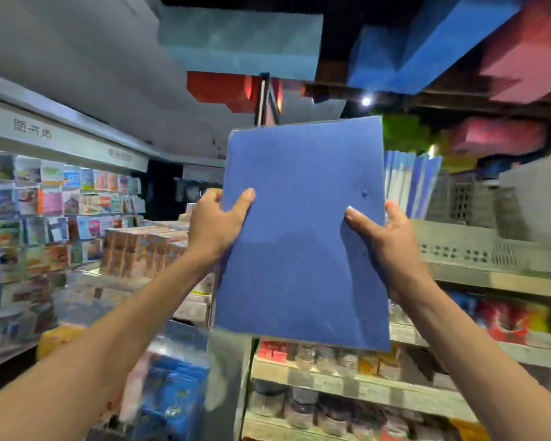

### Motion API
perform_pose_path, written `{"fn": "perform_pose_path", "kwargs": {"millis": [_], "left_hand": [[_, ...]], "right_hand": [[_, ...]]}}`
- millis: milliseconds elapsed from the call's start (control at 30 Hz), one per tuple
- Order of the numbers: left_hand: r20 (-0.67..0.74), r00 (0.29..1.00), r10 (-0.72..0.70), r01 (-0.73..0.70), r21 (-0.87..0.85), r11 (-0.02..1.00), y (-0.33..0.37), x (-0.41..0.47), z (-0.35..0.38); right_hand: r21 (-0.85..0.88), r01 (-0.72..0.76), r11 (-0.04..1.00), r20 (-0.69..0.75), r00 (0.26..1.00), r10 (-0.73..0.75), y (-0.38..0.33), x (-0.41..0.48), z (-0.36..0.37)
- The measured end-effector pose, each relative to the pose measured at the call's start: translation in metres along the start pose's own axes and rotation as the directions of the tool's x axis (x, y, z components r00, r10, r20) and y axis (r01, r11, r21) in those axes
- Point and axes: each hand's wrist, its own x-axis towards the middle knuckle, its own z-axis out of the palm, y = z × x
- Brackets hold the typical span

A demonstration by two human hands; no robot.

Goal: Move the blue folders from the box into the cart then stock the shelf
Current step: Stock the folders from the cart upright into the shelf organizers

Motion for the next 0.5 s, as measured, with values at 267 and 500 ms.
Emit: {"fn": "perform_pose_path", "kwargs": {"millis": [267, 500], "left_hand": [[0.127, 0.985, 0.113, -0.135, 0.184, 0.974, 0.055, -0.048, 0.176], [0.312, 0.876, 0.368, -0.45, 0.256, 0.856, 0.072, -0.066, 0.293]], "right_hand": [[-0.245, 0.171, 0.954, -0.233, 0.945, -0.229, -0.032, 0.032, -0.157], [-0.518, 0.219, 0.827, -0.46, 0.744, -0.485, -0.036, 0.075, -0.241]]}}
